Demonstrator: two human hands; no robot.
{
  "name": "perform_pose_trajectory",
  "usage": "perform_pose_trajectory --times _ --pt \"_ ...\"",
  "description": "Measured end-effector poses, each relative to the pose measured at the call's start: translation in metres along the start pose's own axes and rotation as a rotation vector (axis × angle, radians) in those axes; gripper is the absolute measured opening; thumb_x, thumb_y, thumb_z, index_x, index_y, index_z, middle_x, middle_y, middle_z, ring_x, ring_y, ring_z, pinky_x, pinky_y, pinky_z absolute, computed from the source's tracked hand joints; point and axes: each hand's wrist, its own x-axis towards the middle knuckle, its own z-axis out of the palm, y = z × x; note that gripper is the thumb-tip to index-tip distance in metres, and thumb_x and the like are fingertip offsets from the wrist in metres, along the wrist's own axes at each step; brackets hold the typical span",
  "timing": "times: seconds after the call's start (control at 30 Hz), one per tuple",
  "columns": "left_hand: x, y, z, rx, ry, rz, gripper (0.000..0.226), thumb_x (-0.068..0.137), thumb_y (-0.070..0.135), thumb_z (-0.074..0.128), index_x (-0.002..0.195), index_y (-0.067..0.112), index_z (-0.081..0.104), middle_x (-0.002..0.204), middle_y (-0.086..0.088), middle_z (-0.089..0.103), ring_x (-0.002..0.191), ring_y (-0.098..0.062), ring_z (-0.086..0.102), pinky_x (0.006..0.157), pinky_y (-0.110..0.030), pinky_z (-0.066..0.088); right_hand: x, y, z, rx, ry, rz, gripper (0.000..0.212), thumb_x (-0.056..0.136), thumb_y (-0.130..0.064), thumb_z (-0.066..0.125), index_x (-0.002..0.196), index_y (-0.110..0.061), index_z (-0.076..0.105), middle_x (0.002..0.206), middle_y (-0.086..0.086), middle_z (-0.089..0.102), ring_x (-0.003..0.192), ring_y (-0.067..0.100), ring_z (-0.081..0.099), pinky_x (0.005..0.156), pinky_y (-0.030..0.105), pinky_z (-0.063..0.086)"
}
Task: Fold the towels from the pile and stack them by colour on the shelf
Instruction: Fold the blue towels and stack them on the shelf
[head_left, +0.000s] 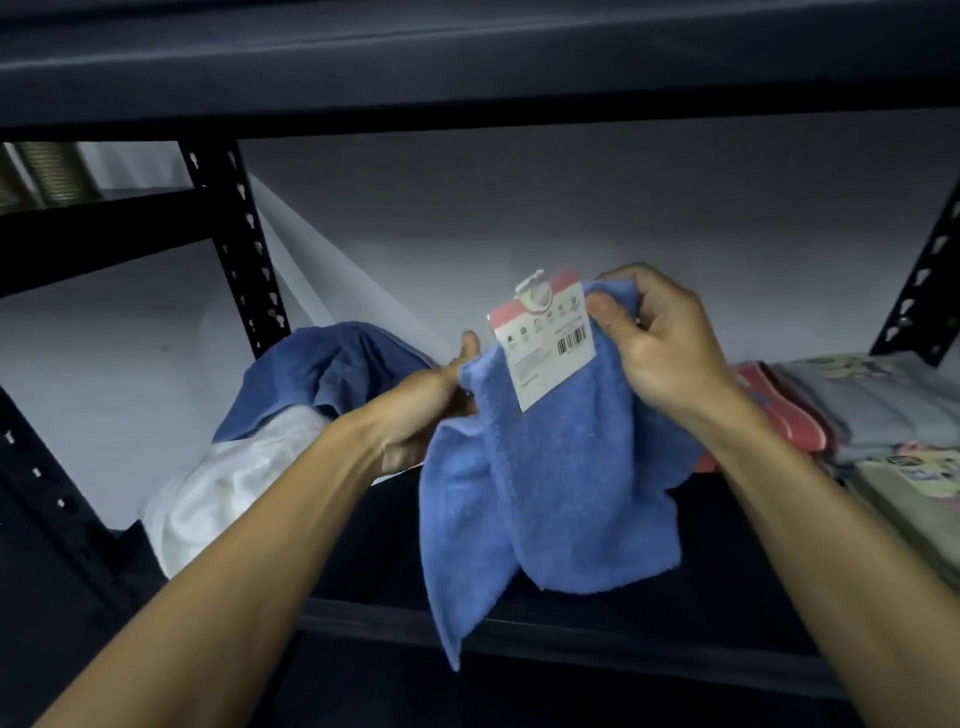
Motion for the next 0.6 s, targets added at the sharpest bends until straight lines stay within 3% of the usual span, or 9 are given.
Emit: perform_pose_trajectory --times 0.07,0.13,0.17,0.23,0.3,0.37,0.47,0.53,0.6 --pt "0.0 -0.008 0.001 -0.167 -0.065 0.065 0.063 0.1 0.061 0.029 0.106 0.02 0.077 0.119 -0.012 0.068 0.108 -0.025 0.067 0.092 -0.041 0.052 0.001 -0.002 -0.005 -0.044 0.037 0.009 0.017 0.095 -0.01 0.057 0.085 -0.024 0.06 0.084 -0.014 0.068 0.084 0.006 0.064 0.08 0.026 0.051" --pt "-0.005 -0.016 0.002 -0.243 -0.102 0.167 0.077 0.089 0.076 0.03 0.126 0.02 0.067 0.138 -0.015 0.057 0.125 -0.037 0.055 0.103 -0.05 0.045 -0.001 0.0 -0.008 -0.049 0.076 0.04 0.014 0.095 -0.011 0.058 0.086 -0.021 0.062 0.081 -0.019 0.066 0.078 -0.007 0.062 0.074 0.017 0.049" --pt "-0.008 -0.019 0.002 -0.231 -0.112 0.232 0.083 0.083 0.08 0.038 0.131 0.017 0.063 0.14 -0.015 0.055 0.124 -0.041 0.053 0.102 -0.049 0.046 -0.002 0.001 -0.009 -0.055 0.101 0.058 0.013 0.095 -0.013 0.058 0.086 -0.021 0.063 0.079 -0.021 0.066 0.075 -0.01 0.061 0.071 0.014 0.047" --pt "-0.014 -0.024 0.009 -0.111 -0.099 0.344 0.086 0.074 0.077 0.059 0.134 0.015 0.057 0.137 -0.007 0.059 0.122 -0.032 0.056 0.101 -0.041 0.048 -0.003 0.004 -0.01 -0.085 0.168 0.097 0.014 0.094 -0.018 0.058 0.083 -0.025 0.063 0.078 -0.017 0.066 0.071 -0.007 0.06 0.067 0.017 0.048" --pt "-0.019 -0.023 0.023 0.03 -0.046 0.408 0.071 0.078 0.056 0.074 0.135 0.018 0.053 0.133 0.004 0.063 0.123 -0.016 0.059 0.1 -0.033 0.05 -0.001 0.006 -0.012 -0.091 0.226 0.119 0.01 0.091 -0.021 0.058 0.084 -0.023 0.065 0.082 -0.011 0.069 0.073 0.002 0.062 0.07 0.026 0.051" --pt "-0.014 -0.019 0.032 0.153 0.054 0.438 0.06 0.08 0.041 0.076 0.134 0.026 0.052 0.13 0.013 0.064 0.12 -0.006 0.06 0.098 -0.03 0.05 0.002 0.003 -0.014 -0.084 0.262 0.118 0.009 0.09 -0.021 0.059 0.089 -0.018 0.067 0.085 -0.007 0.07 0.076 0.007 0.064 0.072 0.03 0.052" --pt "-0.003 -0.01 0.037 0.279 0.182 0.502 0.048 0.083 0.049 0.072 0.128 0.039 0.057 0.133 0.015 0.06 0.122 -0.006 0.057 0.102 -0.038 0.049 0.009 0.0 -0.019 -0.101 0.275 0.085 0.013 0.091 -0.021 0.058 0.093 -0.011 0.066 0.089 0.002 0.07 0.082 0.015 0.065 0.074 0.031 0.052" --pt "0.002 -0.003 0.041 0.196 0.178 0.526 0.032 0.088 0.046 0.067 0.118 0.033 0.066 0.122 0.011 0.068 0.115 -0.008 0.063 0.099 -0.038 0.051 0.016 -0.001 -0.026 -0.116 0.279 0.054 0.016 0.091 -0.022 0.058 0.093 -0.008 0.065 0.088 0.008 0.067 0.078 0.014 0.062 0.07 0.028 0.05" --pt "0.004 0.007 0.048 0.151 0.189 0.554 0.022 0.092 0.037 0.06 0.11 0.026 0.067 0.109 0.01 0.073 0.104 -0.008 0.068 0.089 -0.029 0.055 0.021 -0.003 -0.03 -0.119 0.299 0.027 0.013 0.091 -0.024 0.059 0.09 -0.012 0.064 0.083 0.005 0.065 0.073 0.006 0.057 0.066 0.023 0.046"
